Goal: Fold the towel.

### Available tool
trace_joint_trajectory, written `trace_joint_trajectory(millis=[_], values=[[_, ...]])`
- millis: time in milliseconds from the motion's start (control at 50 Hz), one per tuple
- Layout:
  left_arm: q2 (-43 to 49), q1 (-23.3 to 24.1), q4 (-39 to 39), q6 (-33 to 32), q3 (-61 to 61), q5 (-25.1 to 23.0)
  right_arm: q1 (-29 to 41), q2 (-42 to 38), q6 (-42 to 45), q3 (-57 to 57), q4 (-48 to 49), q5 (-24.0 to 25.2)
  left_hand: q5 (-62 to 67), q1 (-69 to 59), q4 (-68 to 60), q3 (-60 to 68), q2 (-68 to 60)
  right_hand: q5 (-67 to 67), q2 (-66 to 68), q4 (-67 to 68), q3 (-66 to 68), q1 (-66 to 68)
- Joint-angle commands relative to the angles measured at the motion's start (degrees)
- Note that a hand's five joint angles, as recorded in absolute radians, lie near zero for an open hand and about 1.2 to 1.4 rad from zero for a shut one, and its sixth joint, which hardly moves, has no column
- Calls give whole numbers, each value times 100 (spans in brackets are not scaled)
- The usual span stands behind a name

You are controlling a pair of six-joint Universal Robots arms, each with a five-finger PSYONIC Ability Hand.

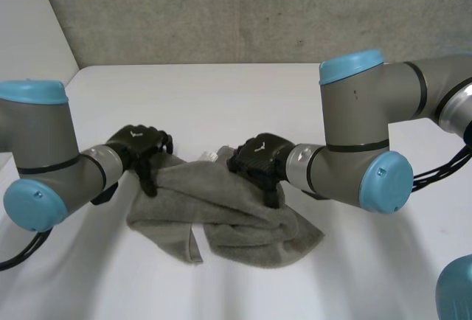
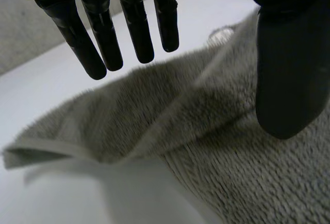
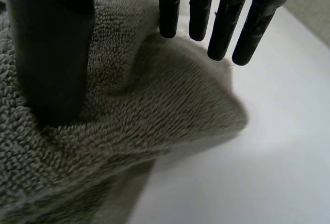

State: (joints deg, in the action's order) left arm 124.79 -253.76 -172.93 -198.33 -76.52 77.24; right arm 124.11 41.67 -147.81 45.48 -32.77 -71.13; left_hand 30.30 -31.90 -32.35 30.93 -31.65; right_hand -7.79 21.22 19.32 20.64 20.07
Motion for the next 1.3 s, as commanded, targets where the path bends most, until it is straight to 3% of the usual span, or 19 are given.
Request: trace_joint_trajectory(millis=[20, 60, 140, 160, 200, 240, 380, 460, 480, 520, 540, 580, 660, 860, 960, 1060, 1240, 1280, 1300], values=[[387, 29, -4, -354, 84, 55, 17, -53, -37, 128, -150, 2, -1260, 421, 466, -323, 396, -305, -38, 152, 20, 77], [467, 46, -4, -469, 129, 72, 17, -62, -37, 146, -150, -6, -1141, 302, 347, -204, 276, -625, 283, 473, 341, 398], [678, 90, -4, -645, 321, 90, 17, -62, -37, 146, -150, -6, 751, -1590, -1546, 1688, -1616, -3188, 2845, 3035, 2904, 2960], [678, 90, -4, -645, 322, 90, 17, -62, -37, 146, -150, -6, 760, -1599, -1554, 1697, -1624, -3199, 2856, 3046, 2914, 2971], [748, 108, -4, -654, 479, 81, 8, -45, -37, 93, -142, 2, 3235, -4075, -4030, 4172, -4100, -5475, 5132, 5322, 5191, 5247], [766, 108, -4, -654, 602, 90, 8, -36, -28, 49, -124, 2, 3963, -4803, -4758, 4900, -4828, -6214, 5871, 6061, 5929, 5986], [661, 160, -39, -584, 1508, 125, -10, 8, -63, -654, 280, -94, 3970, -4810, -4765, 4907, -4835, -6221, 5878, 6068, 5936, 5993], [293, 371, -205, -330, 2551, 422, -36, 340, -90, -918, 2066, -540, 3970, -4810, -4765, 4907, -4835, -6221, 5878, 6068, 5936, 5993], [291, 371, -206, -329, 2554, 424, -36, 342, -90, -918, 2073, -543, 3970, -4810, -4765, 4907, -4835, -6221, 5878, 6068, 5936, 5993], [-23, 433, -590, 126, 3097, 686, -62, 1041, -186, -342, 3734, -998, 3970, -4810, -4765, 4907, -4835, -6221, 5878, 6068, 5936, 5993], [-25, 433, -593, 128, 3099, 687, -62, 1045, -186, -338, 3743, -1000, 3970, -4810, -4765, 4907, -4835, -6221, 5878, 6068, 5936, 5993], [-392, 512, -1144, 644, 3319, 932, -62, 1789, -283, 493, 5213, -1175, 3970, -4810, -4765, 4907, -4835, -6221, 5878, 6068, 5936, 5993], [-604, 556, -1497, 936, 3284, 977, -80, 2160, -327, 1013, 5825, -1045, 3970, -4810, -4765, 4907, -4835, -6221, 5878, 6068, 5936, 5993], [-368, 881, -1384, 498, 2141, 951, -27, 1599, -213, 1350, 4385, -543, 3970, -4810, -4765, 4907, -4835, -6221, 5878, 6068, 5936, 5993], [114, 908, -1410, -502, 1291, 951, -18, 1125, 94, 1455, 3736, -551, 3970, -4810, -4765, 4907, -4835, -6221, 5878, 6068, 5936, 5993], [414, 908, -1410, -978, 772, 960, -10, 975, 305, 1718, 3235, -551, 3970, -4810, -4765, 4907, -4835, -6221, 5878, 6068, 5936, 5993], [275, 908, -1358, -1111, -55, 960, -54, 632, 754, 1833, 1976, -507, 3970, -4810, -4765, 4907, -4835, -6160, 5817, 6007, 5875, 5932], [135, 916, -1331, -1111, -186, 969, -62, 684, 702, 1885, 1810, -525, 3970, -4810, -4765, 4907, -4835, -4070, 3727, 3917, 3785, 3842], [133, 916, -1331, -1111, -188, 969, -62, 685, 701, 1886, 1809, -525, 3970, -4810, -4765, 4907, -4835, -4057, 3714, 3904, 3773, 3829]])
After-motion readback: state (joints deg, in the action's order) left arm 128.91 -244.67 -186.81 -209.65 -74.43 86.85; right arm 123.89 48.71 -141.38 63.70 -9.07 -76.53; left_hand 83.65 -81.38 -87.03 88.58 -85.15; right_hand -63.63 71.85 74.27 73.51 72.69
